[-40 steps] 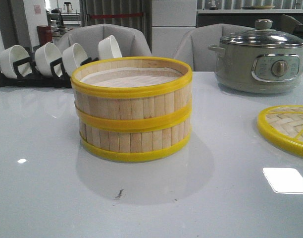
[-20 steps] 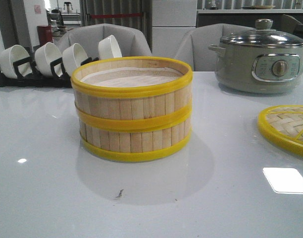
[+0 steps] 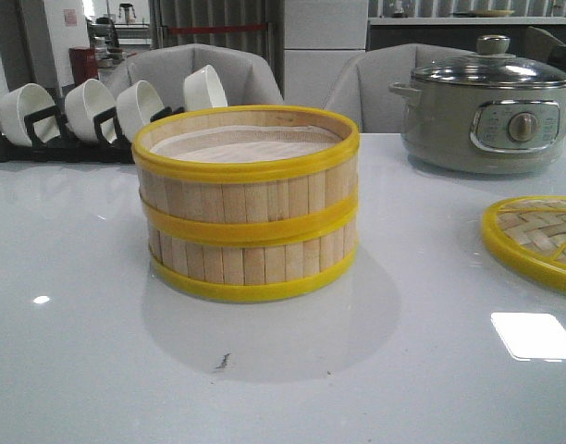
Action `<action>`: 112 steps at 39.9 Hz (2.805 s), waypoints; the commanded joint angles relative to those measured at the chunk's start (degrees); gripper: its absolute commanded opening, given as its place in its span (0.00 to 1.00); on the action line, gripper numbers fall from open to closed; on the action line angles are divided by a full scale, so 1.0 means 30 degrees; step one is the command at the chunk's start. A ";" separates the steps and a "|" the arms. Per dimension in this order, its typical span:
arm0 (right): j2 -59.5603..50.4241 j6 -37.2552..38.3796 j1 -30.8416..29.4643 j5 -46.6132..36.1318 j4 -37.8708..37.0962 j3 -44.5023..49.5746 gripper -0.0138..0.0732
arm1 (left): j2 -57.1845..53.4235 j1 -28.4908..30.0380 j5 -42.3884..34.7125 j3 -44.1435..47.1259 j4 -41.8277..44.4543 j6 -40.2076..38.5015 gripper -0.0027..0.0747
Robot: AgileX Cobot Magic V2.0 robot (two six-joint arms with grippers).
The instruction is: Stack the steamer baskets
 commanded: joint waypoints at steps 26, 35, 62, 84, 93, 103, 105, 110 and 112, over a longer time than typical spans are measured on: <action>0.2713 -0.0010 -0.0992 -0.0555 -0.0554 -0.2141 0.53 | 0.0105 -0.0122 -0.1662 -0.0525 0.0024 -0.0199 0.14; 0.3064 -0.0010 -0.0992 -0.0906 -0.0554 -0.2155 0.53 | 0.0105 -0.0122 -0.1662 -0.0525 0.0024 -0.0199 0.14; 0.4055 -0.0010 -0.0968 -0.1411 -0.0554 -0.2526 0.50 | 0.0105 -0.0122 -0.1662 -0.0525 0.0024 -0.0199 0.14; 0.4254 -0.0010 -0.0951 -0.1752 -0.0554 -0.2526 0.50 | 0.0105 -0.0122 -0.1662 -0.0525 0.0024 -0.0199 0.14; 0.4260 -0.0010 -0.0953 -0.1772 -0.0554 -0.2526 0.50 | 0.0105 -0.0122 -0.1662 -0.0525 0.0024 -0.0199 0.14; 0.4276 -0.0010 -0.0953 -0.1766 -0.0554 -0.2526 0.50 | 0.0105 -0.0122 -0.1662 -0.0525 0.0024 -0.0199 0.14; 0.4276 -0.0010 -0.0953 -0.1747 -0.0554 -0.2526 0.50 | 0.0105 -0.0122 -0.1662 -0.0525 0.0024 -0.0199 0.14; 0.4276 -0.0010 -0.0883 -0.1661 -0.0554 -0.2526 0.45 | 0.0105 -0.0122 -0.1662 -0.0525 0.0024 -0.0199 0.14; 0.4276 -0.0010 -0.0825 -0.1639 -0.0554 -0.2526 0.39 | 0.0105 -0.0122 -0.1662 -0.0525 0.0024 -0.0199 0.14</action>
